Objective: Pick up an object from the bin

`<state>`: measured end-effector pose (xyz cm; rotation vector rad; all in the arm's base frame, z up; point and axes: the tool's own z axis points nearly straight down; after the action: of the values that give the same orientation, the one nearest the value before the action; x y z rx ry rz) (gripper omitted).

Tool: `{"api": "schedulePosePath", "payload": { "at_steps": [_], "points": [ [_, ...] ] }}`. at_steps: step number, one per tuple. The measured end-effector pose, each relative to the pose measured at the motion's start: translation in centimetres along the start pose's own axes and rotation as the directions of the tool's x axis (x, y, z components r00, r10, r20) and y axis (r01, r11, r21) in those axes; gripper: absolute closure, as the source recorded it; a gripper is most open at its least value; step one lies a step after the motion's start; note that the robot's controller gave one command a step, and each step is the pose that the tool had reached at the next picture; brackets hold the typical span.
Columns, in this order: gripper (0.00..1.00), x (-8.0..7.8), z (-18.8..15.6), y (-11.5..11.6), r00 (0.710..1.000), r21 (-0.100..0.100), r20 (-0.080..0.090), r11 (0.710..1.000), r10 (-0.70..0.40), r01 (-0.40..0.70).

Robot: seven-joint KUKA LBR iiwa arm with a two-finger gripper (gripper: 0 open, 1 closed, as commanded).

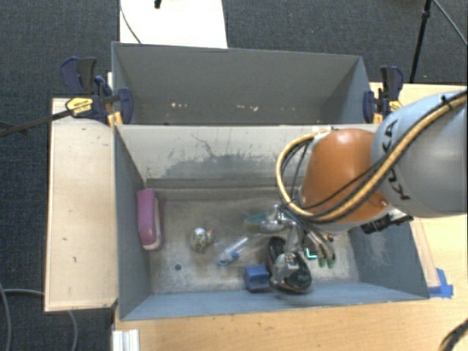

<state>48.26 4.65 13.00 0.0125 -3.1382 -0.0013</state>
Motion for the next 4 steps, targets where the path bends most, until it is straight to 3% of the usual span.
{"api": "schedulePosePath", "payload": {
  "at_steps": [1, 2, 3, 4],
  "points": [
    [0.00, -0.5, 2.7, -0.6, 0.997, 0.002, 0.030, 0.997, -0.077, 0.077],
    [1.00, -0.4, 2.9, -1.0, 0.997, 0.007, 0.024, 0.997, -0.071, 0.071],
    [1.00, -0.5, -7.5, -0.7, 0.998, 0.001, 0.014, 0.998, -0.063, 0.063],
    [0.00, -0.4, -7.1, -0.7, 0.998, 0.001, 0.006, 0.998, -0.063, 0.063]
  ]
}}
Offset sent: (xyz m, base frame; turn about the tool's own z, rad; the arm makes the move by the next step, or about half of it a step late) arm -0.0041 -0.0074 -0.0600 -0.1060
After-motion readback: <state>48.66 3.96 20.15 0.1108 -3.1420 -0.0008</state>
